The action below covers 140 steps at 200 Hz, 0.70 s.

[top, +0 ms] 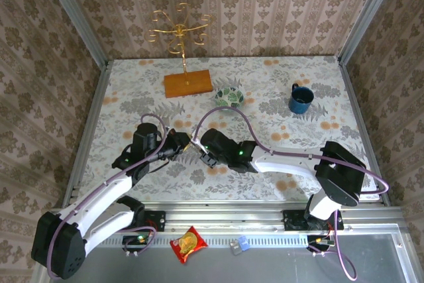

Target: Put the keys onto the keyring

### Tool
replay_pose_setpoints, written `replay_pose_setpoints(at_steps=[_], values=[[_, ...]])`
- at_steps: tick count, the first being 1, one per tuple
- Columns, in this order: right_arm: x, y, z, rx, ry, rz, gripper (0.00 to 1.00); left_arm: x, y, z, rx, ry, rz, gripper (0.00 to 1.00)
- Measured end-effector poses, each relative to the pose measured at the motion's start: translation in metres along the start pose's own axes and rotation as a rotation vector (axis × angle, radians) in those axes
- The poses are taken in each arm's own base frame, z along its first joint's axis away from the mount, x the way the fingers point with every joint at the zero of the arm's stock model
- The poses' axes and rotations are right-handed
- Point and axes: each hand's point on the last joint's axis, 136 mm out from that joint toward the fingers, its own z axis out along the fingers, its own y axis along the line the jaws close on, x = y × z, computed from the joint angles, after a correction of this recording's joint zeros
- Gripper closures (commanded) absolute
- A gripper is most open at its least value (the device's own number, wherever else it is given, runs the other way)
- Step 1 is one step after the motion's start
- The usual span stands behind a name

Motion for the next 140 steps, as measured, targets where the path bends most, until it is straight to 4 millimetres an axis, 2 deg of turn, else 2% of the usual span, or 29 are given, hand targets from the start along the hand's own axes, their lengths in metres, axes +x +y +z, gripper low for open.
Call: replay_pose_setpoints(at_steps=[12,33,52,72,94,118,140], values=[[0.001,0.001,0.000,-0.002,0.003,-0.002,0.99,0.001,0.001,0.000,-0.023,-0.003,0.030,1.00],[0.001,0.004,0.000,-0.015,0.003,0.000,0.70,0.002,-0.002,-0.001,-0.057,-0.010,0.120,1.00],[0.001,0.009,-0.001,-0.051,-0.001,0.001,0.57,0.004,-0.011,-0.002,-0.064,-0.014,0.249,1.00],[0.005,0.010,-0.013,-0.127,-0.030,0.024,0.55,0.003,-0.024,-0.003,-0.053,-0.027,0.445,1.00],[0.011,-0.011,-0.037,-0.216,-0.097,0.090,0.55,0.006,-0.031,-0.003,-0.020,-0.031,0.668,1.00],[0.001,-0.036,-0.060,-0.290,-0.216,0.130,0.56,0.018,-0.032,-0.007,0.052,-0.012,0.917,1.00],[-0.010,-0.032,-0.070,-0.398,-0.286,0.099,0.57,0.035,-0.034,-0.011,0.140,0.022,1.116,1.00]])
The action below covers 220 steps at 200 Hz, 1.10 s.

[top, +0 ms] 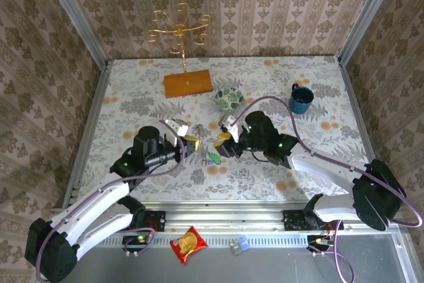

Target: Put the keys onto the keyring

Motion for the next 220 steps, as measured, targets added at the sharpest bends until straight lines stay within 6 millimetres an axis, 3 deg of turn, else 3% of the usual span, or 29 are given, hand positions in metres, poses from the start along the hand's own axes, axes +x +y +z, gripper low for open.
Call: replay_pose_setpoints(at_steps=[34,60,79,100,130,220], values=[[-0.006,0.027,0.006,-0.192,-0.024,-0.059,0.65,0.006,-0.022,-0.006,0.122,-0.047,0.237,1.00],[-0.003,0.032,0.008,-0.234,-0.023,-0.080,0.75,0.010,-0.033,-0.006,0.185,-0.062,0.338,1.00],[-0.004,0.030,0.009,-0.218,-0.026,-0.088,0.74,0.012,-0.040,-0.006,0.215,-0.075,0.391,1.00],[0.002,0.025,0.003,-0.163,-0.042,-0.111,0.65,0.014,-0.043,-0.006,0.230,-0.093,0.429,1.00],[0.011,0.033,-0.007,-0.158,-0.067,-0.139,0.60,0.018,-0.042,-0.006,0.233,-0.110,0.452,1.00],[0.005,0.052,0.008,-0.226,-0.109,-0.172,0.73,0.011,-0.047,-0.007,0.252,-0.168,0.489,1.00]])
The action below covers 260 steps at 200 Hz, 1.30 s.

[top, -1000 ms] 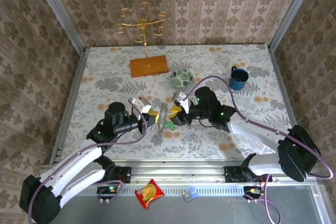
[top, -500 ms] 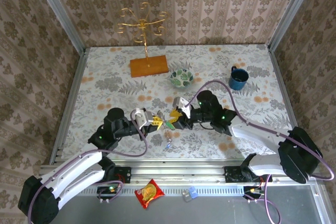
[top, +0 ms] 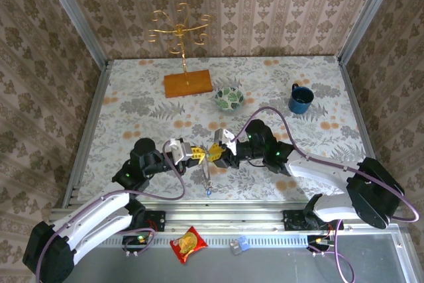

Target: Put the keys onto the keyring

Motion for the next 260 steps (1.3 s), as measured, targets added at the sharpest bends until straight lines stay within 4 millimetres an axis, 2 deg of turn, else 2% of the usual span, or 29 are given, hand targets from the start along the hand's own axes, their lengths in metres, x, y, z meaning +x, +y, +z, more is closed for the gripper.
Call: replay_pose_setpoints(at_steps=[23,47,67,98,142,161,178,190,201,210,228,260], values=[[-0.004,-0.001,0.001,0.004,-0.016,0.000,0.73,0.002,-0.001,0.000,0.004,-0.002,0.000,1.00],[-0.007,-0.004,0.001,0.022,-0.025,-0.004,0.65,0.004,-0.002,0.000,0.005,-0.002,0.000,1.00],[-0.008,-0.006,0.000,0.037,-0.028,-0.009,0.65,0.005,-0.002,0.000,0.005,-0.004,0.001,1.00],[-0.015,-0.005,-0.004,0.040,-0.052,-0.025,0.72,0.006,-0.002,0.000,0.003,-0.015,-0.004,1.00],[-0.016,-0.003,-0.001,0.025,-0.059,-0.023,0.86,0.006,-0.001,0.000,-0.002,-0.024,-0.012,1.00],[-0.014,-0.001,0.001,0.010,-0.057,-0.019,1.00,0.008,-0.001,0.000,-0.009,-0.023,-0.023,1.00],[-0.012,-0.001,0.001,0.006,-0.052,-0.021,1.00,0.009,0.001,0.000,-0.017,-0.023,-0.029,1.00],[-0.011,-0.001,0.001,0.007,-0.048,-0.025,1.00,0.009,0.003,0.001,-0.027,-0.021,-0.037,0.71],[-0.010,-0.001,0.001,0.009,-0.030,-0.032,1.00,0.011,0.005,0.000,-0.045,-0.012,-0.037,0.61],[-0.008,-0.002,0.001,0.009,-0.007,-0.038,1.00,0.013,0.008,0.000,-0.060,0.002,-0.042,0.60],[-0.006,-0.004,0.001,0.015,0.052,-0.062,1.00,0.016,0.011,-0.001,-0.078,0.047,-0.046,0.64],[-0.011,-0.007,-0.003,0.022,0.141,-0.124,1.00,0.008,0.015,-0.003,-0.081,0.110,-0.014,0.65]])
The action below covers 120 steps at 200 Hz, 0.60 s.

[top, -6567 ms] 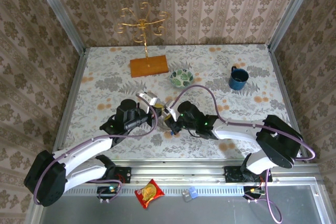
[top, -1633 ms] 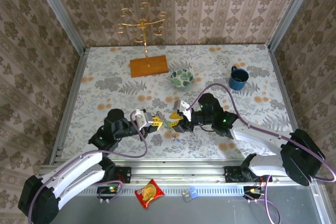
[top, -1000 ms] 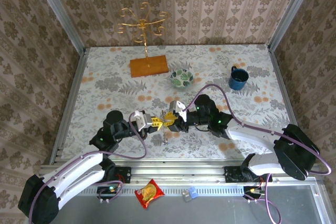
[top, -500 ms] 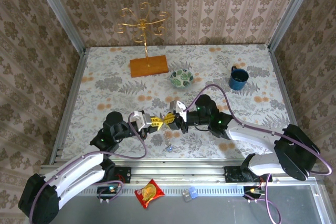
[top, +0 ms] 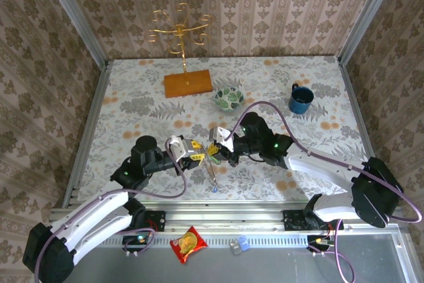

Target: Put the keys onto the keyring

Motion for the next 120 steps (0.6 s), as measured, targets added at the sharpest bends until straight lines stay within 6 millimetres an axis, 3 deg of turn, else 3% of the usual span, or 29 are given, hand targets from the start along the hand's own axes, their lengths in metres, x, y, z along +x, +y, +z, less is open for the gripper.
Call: replay_pose_setpoints(at_steps=[71,120], values=[[-0.015,0.003,-0.006,-0.005,0.137,-0.150,1.00,0.010,-0.001,0.006,0.040,0.078,0.007,0.70],[-0.012,0.007,0.000,-0.008,0.217,-0.221,1.00,0.010,-0.006,0.007,0.066,0.075,0.003,0.70]])
